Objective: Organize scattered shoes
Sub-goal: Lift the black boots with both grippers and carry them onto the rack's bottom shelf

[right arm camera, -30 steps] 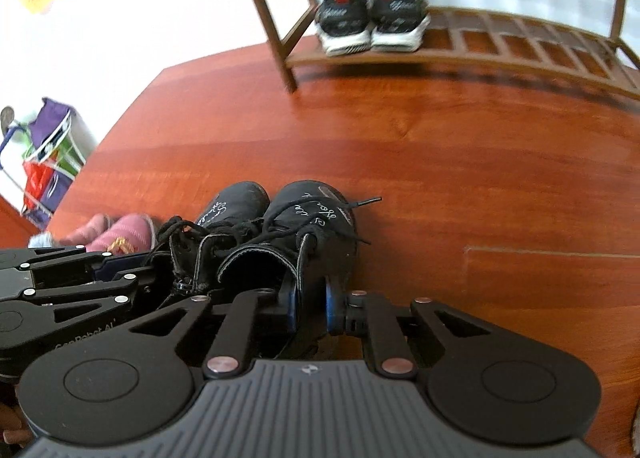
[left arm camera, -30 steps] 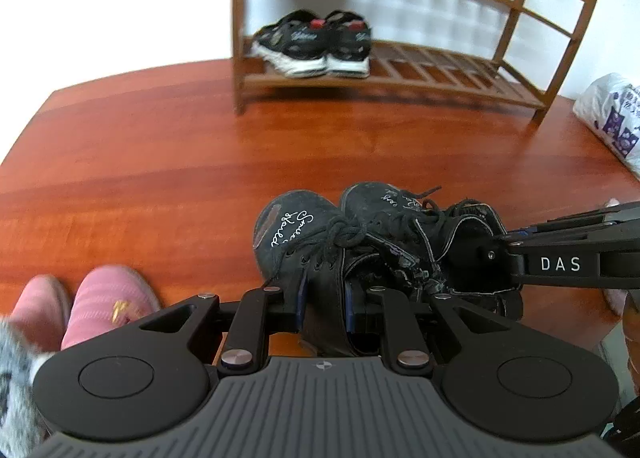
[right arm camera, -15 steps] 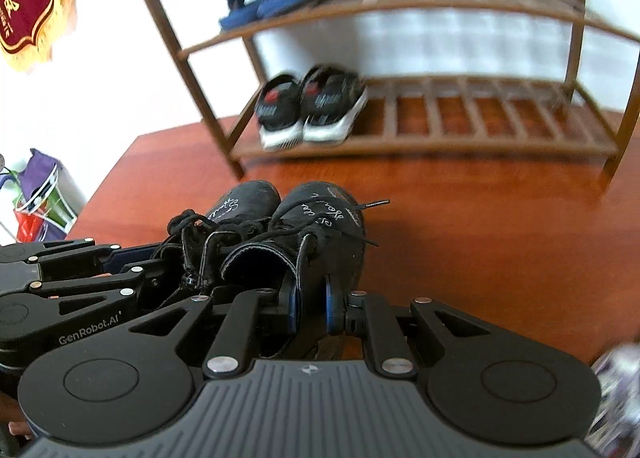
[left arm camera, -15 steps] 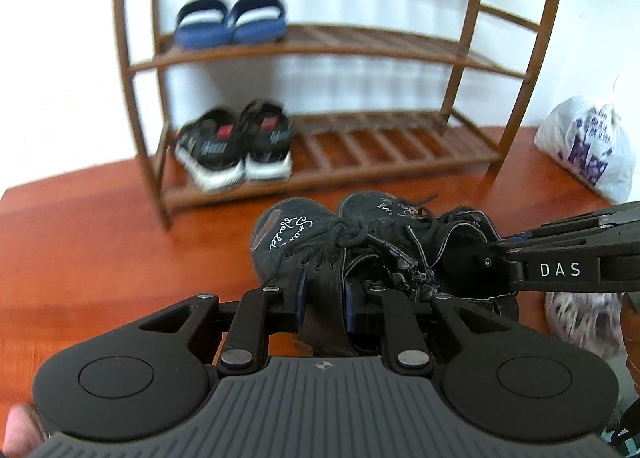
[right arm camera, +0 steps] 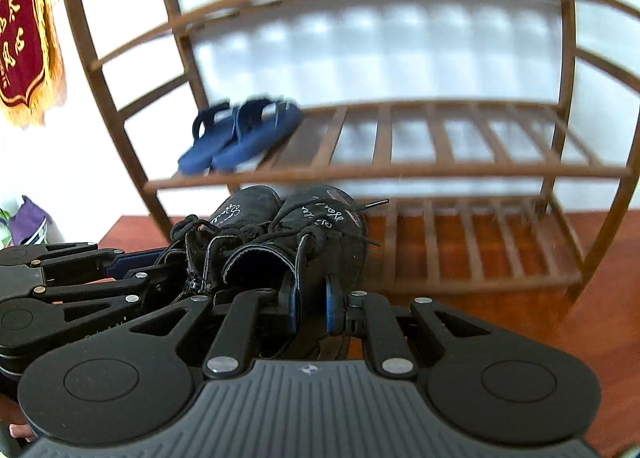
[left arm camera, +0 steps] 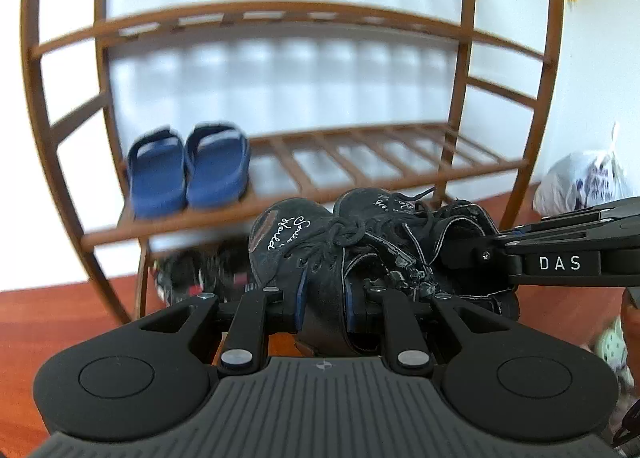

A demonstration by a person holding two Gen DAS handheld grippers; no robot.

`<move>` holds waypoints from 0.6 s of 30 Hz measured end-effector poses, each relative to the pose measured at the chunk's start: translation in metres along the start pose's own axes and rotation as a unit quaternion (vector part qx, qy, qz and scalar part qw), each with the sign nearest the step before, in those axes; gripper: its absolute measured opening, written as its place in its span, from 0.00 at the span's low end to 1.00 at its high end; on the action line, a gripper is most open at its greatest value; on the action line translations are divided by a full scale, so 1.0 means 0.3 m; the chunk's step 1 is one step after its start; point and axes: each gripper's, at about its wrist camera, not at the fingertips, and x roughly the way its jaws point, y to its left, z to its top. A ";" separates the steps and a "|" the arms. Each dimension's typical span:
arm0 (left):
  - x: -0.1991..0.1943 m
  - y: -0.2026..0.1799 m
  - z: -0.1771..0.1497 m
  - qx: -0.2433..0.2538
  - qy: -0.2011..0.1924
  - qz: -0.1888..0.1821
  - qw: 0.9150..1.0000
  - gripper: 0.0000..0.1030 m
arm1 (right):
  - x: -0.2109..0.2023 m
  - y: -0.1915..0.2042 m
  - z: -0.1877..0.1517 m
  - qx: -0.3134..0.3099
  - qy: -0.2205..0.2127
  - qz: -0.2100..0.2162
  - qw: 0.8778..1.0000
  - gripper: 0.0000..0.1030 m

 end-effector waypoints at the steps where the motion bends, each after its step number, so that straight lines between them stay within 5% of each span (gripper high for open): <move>1: -0.005 -0.006 0.019 0.003 -0.002 0.000 1.000 0.20 | 0.003 -0.014 0.028 0.000 -0.005 0.000 1.000 0.14; 18: 0.185 -0.003 0.219 0.004 -0.004 0.012 1.000 0.20 | 0.210 -0.209 0.300 0.036 -0.032 -0.011 0.999 0.15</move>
